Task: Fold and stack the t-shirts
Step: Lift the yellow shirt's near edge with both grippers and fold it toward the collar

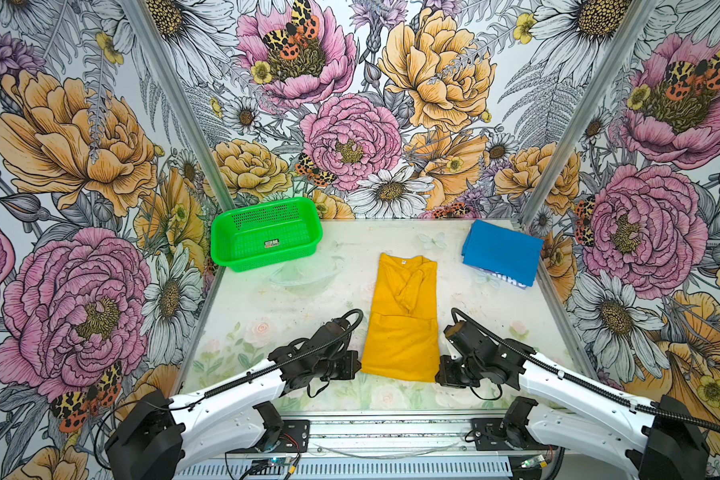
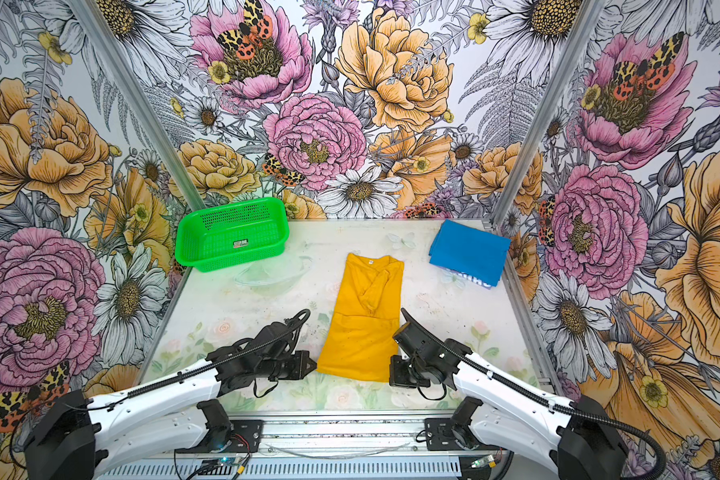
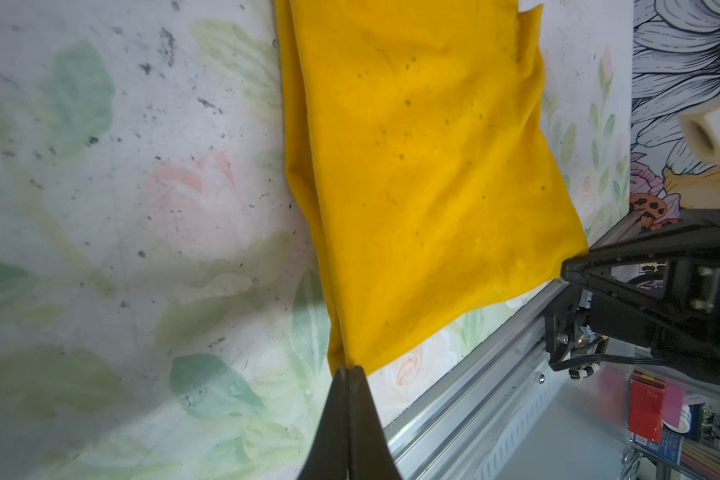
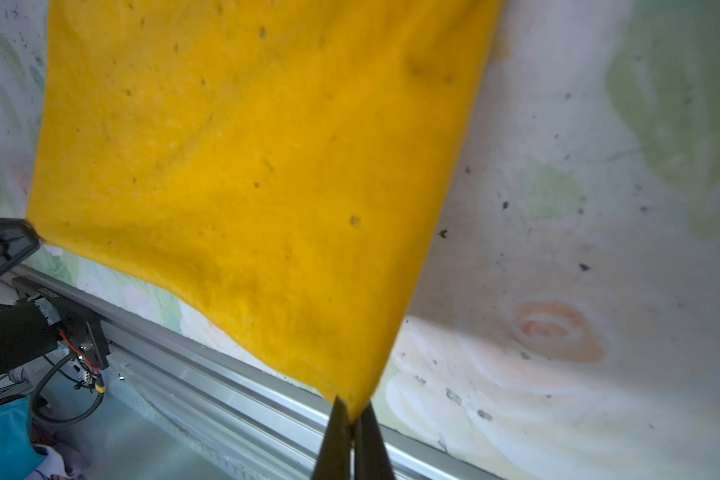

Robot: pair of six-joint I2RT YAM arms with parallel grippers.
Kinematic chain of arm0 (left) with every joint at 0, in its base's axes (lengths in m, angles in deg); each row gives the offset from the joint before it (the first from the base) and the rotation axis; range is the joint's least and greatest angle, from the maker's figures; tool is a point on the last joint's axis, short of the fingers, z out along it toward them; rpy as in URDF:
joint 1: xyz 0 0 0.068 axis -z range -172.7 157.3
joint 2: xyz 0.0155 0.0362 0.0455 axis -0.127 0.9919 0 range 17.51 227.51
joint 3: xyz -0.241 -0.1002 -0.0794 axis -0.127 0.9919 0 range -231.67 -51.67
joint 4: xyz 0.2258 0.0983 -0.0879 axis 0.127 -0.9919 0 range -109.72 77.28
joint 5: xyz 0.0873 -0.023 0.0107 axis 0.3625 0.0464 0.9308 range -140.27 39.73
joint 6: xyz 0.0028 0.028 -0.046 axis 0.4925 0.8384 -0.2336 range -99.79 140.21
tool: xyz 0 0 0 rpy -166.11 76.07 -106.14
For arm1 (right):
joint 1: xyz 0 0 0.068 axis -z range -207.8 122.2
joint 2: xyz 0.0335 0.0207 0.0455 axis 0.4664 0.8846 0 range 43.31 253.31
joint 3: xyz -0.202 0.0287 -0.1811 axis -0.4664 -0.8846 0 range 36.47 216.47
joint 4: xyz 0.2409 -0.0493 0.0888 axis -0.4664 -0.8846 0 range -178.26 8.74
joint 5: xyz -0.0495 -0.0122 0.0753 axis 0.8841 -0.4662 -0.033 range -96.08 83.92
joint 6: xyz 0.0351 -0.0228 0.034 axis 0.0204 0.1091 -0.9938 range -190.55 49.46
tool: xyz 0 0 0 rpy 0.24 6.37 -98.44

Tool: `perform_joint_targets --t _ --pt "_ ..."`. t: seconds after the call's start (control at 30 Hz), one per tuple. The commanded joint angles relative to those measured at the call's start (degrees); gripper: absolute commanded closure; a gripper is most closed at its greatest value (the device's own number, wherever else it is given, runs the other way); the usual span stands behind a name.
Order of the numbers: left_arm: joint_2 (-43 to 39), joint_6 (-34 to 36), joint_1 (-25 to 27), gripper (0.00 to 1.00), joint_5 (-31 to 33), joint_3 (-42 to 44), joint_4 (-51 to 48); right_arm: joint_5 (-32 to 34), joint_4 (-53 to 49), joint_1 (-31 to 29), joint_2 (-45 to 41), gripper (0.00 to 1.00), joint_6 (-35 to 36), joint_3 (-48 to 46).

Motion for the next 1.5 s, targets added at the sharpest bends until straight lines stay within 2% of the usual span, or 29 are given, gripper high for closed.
perform_joint_targets --t 0.0,0.17,0.37,0.47,0.67,0.83,0.97,1.2,1.47 --pt "-3.0 1.1 0.4 1.0 1.7 -1.4 -5.3 -0.7 -5.2 -2.0 -2.2 1.0 0.6 2.9" --pt "-9.7 -0.1 1.5 1.0 2.1 -2.5 -9.3 -0.6 -8.7 -8.1 -3.6 1.0 -0.5 5.8" --pt "-17.6 -1.2 6.8 1.0 3.4 -7.1 -15.6 -0.2 -9.5 -25.5 -4.2 1.0 -2.0 11.4" --pt "-19.9 -1.2 10.2 1.0 4.9 -10.4 -16.6 0.1 -9.3 -32.1 -3.2 1.0 -2.1 13.7" --pt "-16.5 1.1 11.7 1.0 7.4 -15.6 -16.4 1.1 -9.1 -32.1 -5.1 1.0 -2.1 14.1" --pt "-8.4 6.3 8.9 1.0 5.9 -20.5 -14.5 -0.7 -9.1 -23.5 -10.0 1.0 -2.5 13.7" --pt "-0.8 10.7 3.0 1.0 0.6 -24.9 -10.5 -5.0 -9.2 -14.4 -12.1 1.0 -1.2 13.1" --pt "14.7 16.6 -6.0 1.0 -7.6 -34.5 -5.1 -13.4 -9.3 5.7 -7.0 1.0 5.1 13.8" --pt "33.2 20.0 -8.5 1.0 -10.7 -47.4 -3.3 -22.3 -9.2 29.0 0.1 1.0 13.6 13.0"
